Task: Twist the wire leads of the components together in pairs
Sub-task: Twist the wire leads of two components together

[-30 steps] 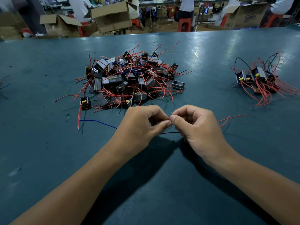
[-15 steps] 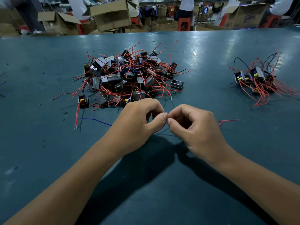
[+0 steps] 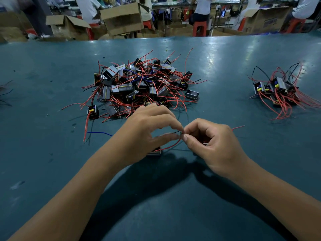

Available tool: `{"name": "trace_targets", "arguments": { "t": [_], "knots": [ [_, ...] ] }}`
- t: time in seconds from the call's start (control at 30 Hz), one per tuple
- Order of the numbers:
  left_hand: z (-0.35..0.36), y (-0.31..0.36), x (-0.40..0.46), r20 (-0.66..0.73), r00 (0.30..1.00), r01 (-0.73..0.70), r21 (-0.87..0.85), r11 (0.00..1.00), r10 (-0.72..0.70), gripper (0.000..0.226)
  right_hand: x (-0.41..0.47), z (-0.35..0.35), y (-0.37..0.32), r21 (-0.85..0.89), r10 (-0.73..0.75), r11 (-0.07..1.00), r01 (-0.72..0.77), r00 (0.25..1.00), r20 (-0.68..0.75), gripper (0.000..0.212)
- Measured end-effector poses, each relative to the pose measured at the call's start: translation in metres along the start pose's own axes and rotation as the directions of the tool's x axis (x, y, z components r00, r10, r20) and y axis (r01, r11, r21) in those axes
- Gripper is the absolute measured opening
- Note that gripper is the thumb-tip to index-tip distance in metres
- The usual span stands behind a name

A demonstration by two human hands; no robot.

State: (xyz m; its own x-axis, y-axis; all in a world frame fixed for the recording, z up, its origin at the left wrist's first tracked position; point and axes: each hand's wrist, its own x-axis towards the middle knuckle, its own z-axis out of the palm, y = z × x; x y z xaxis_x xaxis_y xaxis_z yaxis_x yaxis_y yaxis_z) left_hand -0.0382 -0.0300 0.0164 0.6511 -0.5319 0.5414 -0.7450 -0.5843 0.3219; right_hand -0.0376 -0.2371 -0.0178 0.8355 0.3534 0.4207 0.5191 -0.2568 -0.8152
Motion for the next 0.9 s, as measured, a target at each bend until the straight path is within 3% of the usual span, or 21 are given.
{"name": "trace_targets", "arguments": {
  "t": [0.5, 0.67, 0.9],
  "knots": [
    [-0.0024, 0.0007, -0.0002, 0.026, 0.996, -0.084, 0.133, 0.988, 0.082, 0.019, -0.0015, -0.0046, -0.0020, -0.020, -0.035, 0.999, 0.036, 0.996, 0.087, 0.007],
    [0.0022, 0.0038, -0.0014, 0.028, 1.000, -0.008, 0.042, 0.999, 0.007, 0.015, -0.0006, -0.0049, -0.0020, -0.016, -0.042, 0.999, 0.044, 0.996, 0.076, 0.008],
    [0.0041, 0.0069, -0.0034, 0.102, 0.980, 0.191, -0.218, 0.957, -0.172, 0.013, 0.0004, -0.0051, -0.0011, -0.066, -0.090, 0.993, 0.095, 0.993, 0.070, 0.005]
  ]
}}
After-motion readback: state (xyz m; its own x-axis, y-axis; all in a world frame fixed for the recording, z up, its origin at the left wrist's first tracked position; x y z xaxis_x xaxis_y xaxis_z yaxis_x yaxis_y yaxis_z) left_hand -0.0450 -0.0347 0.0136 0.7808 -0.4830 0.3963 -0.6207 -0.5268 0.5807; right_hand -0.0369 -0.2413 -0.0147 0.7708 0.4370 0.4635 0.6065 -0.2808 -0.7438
